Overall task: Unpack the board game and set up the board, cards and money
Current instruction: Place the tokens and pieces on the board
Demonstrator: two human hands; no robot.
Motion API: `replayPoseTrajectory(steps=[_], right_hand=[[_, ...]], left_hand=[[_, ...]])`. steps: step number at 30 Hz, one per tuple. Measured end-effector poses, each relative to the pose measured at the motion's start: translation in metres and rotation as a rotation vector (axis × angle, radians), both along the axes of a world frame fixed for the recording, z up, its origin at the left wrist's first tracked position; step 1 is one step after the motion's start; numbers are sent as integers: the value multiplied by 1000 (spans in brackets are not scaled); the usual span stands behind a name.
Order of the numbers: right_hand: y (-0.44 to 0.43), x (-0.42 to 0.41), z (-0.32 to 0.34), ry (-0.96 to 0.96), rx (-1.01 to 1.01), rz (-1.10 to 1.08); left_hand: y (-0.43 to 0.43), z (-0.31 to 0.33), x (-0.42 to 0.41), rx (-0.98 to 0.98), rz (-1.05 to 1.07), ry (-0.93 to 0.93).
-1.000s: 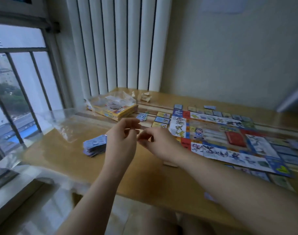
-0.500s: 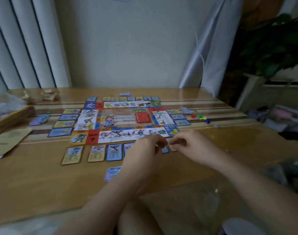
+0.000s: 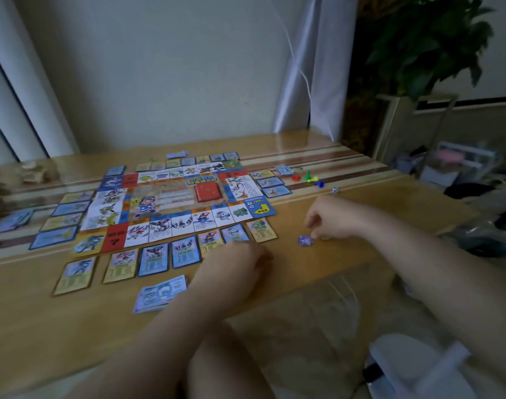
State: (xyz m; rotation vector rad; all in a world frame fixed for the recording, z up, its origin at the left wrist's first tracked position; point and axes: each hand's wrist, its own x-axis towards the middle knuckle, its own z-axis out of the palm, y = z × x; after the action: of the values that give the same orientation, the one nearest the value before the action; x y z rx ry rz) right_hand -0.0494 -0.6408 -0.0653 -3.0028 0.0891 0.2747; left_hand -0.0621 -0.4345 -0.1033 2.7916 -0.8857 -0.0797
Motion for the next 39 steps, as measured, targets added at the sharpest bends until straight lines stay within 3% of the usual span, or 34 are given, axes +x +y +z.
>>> replayPoseTrajectory(steps=[4, 15, 31, 33, 35, 39], right_hand=[[9, 8, 7, 113, -33, 55], [21, 39, 20, 400, -250, 83], [19, 33, 22, 298, -128, 169], [17, 28, 36, 225, -23, 204], [20, 21, 51, 166, 151, 247], [39, 3, 64, 147, 440, 336]], left_hand=[[-5, -5, 0, 76, -31, -84], [-1, -11, -3, 30, -48, -101], [0, -7, -2, 38, -72, -107], [0, -4, -1, -101, -38, -10], [-3, 1, -4, -425, 60, 188], [-12, 23, -12, -1380, 261, 1004]])
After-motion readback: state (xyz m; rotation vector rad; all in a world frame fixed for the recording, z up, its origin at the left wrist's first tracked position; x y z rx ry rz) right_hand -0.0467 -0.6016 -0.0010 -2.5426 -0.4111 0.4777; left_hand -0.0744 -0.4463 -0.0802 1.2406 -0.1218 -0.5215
